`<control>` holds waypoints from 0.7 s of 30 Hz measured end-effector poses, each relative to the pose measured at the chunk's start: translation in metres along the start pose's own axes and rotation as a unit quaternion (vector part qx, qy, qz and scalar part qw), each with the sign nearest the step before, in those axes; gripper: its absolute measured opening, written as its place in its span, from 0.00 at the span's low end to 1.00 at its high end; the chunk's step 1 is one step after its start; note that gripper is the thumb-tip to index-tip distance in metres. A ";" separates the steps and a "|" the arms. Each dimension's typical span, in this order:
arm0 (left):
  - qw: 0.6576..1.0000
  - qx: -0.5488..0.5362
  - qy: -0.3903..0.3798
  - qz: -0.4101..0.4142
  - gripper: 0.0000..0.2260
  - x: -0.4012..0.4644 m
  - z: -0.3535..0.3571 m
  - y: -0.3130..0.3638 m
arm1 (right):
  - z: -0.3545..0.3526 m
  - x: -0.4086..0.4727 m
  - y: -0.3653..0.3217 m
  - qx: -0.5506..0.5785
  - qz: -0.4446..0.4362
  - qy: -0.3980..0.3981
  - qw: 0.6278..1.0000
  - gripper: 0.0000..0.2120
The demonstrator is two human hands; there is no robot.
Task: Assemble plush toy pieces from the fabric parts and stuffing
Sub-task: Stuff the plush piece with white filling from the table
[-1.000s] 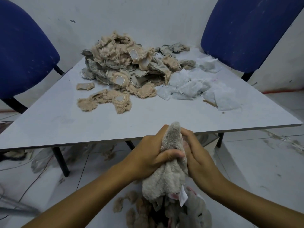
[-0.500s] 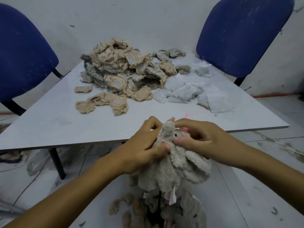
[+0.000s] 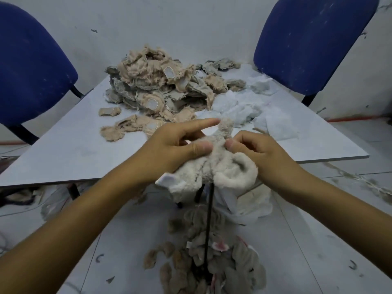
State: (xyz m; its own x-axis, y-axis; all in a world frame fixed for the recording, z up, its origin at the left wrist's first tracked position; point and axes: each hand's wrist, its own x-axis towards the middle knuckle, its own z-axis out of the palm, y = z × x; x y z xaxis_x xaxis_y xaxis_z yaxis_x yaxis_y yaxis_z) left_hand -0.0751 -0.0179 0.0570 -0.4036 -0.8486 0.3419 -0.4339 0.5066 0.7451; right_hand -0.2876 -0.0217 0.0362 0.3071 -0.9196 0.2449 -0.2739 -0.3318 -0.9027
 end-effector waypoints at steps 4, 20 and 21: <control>0.994 0.054 -0.093 -0.015 0.30 0.002 -0.006 0.004 | 0.009 0.000 0.012 0.039 0.119 -0.023 0.992 0.14; 0.992 0.089 -0.002 0.086 0.08 -0.007 -0.009 0.003 | -0.001 -0.023 -0.004 -0.267 -0.236 0.018 0.934 0.21; 0.992 0.087 0.001 0.088 0.08 -0.008 -0.009 0.003 | -0.002 -0.024 -0.005 -0.271 -0.242 0.039 0.931 0.18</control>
State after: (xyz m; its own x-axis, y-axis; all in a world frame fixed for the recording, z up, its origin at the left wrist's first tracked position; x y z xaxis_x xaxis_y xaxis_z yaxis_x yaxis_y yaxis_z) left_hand -0.0658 -0.0106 0.0613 -0.4833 -0.7452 0.4595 -0.4898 0.6652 0.5635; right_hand -0.2955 0.0020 0.0353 0.4523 -0.6397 0.6215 -0.5465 -0.7495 -0.3737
